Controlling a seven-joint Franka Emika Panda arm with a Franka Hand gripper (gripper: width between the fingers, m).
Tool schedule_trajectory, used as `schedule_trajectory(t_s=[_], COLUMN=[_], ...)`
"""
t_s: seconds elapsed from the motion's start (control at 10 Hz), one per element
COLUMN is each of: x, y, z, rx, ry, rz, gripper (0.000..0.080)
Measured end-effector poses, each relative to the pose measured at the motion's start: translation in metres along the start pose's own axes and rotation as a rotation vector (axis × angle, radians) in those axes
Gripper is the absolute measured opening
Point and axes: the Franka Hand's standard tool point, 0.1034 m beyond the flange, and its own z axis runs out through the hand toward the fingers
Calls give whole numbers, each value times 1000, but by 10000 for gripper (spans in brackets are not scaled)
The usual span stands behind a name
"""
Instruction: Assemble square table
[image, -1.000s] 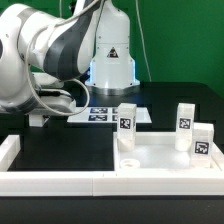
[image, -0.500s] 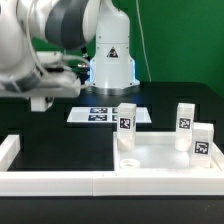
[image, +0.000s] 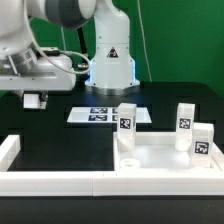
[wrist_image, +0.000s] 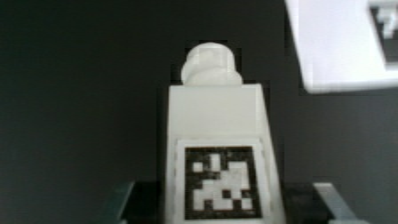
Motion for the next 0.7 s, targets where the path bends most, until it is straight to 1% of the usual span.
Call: schedule_trajectory(t_s=[0.1,0.2,0.3,0.4,0.5,0.6,0.7], x=[5,26,36,46,53,55,58], y=[-23,-38,-60,-83,-102,-113,-110], z=[-17,-46,-64,-80,-98,-113,-124], rx=[-2,-22,-24,-3,44,132,158], ry=[59,168,217,269,329,360,419], rz=[-15,-13,11,79,148,226,225], gripper=[289,290,290,290,290,290,290])
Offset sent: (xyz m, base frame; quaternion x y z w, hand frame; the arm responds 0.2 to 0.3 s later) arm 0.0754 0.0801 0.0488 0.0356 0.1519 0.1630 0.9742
